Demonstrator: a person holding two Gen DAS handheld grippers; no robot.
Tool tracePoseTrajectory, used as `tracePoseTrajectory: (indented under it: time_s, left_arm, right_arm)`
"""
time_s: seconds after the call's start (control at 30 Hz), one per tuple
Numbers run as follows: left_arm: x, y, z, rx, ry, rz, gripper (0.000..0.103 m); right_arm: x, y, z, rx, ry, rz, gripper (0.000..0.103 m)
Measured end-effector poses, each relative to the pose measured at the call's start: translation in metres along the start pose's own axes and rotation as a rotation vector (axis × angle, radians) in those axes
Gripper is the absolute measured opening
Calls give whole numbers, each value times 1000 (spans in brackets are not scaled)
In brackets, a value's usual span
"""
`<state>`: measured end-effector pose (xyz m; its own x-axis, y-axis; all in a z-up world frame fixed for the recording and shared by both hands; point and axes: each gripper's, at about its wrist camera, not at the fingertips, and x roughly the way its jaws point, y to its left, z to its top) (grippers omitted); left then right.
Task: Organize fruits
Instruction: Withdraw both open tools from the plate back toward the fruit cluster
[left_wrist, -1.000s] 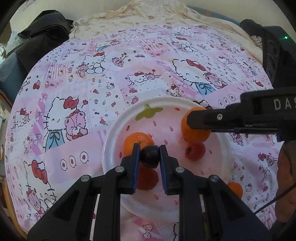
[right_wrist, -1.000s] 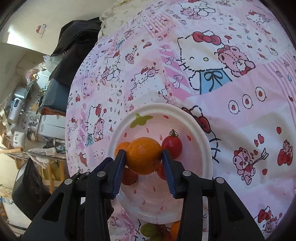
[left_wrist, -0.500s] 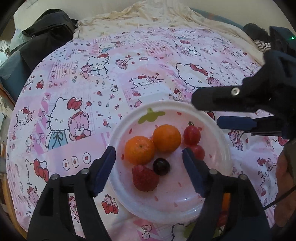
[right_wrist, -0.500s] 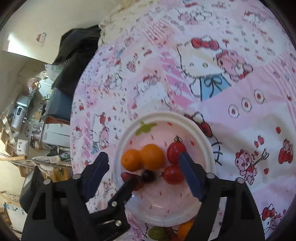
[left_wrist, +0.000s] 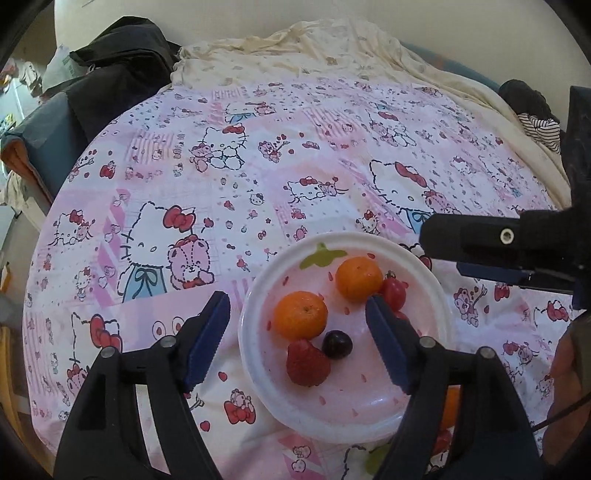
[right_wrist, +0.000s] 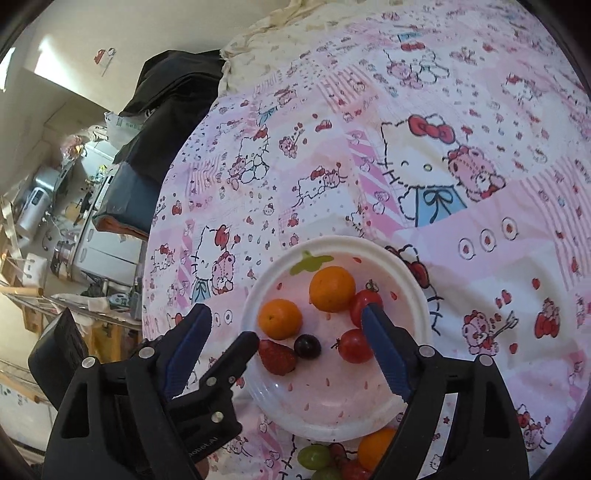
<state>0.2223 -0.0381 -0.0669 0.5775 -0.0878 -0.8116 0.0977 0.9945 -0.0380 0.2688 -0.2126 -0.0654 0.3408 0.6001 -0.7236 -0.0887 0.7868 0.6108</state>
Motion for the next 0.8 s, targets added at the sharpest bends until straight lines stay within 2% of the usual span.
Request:
tracePoseTrajectory:
  time_s: [0.3,0.47,0.7,0.8]
  left_arm:
    - [-26,-1,-5,13,-23,13,73]
    - [-52,4,-8,-25,-60,17,73]
    - [-89,11,-12,-53,-128,25,73]
    - [-102,17,-16,-52,-144,34,73]
  right_arm:
    - [-17,-3,-8,9,-21,-36,87]
    - [-37,-2,-17,19,-42,-35,87]
    - [-72,2,-34,-34,-93,-85,87]
    - [-85,3,-45,-84,-105,-140,87]
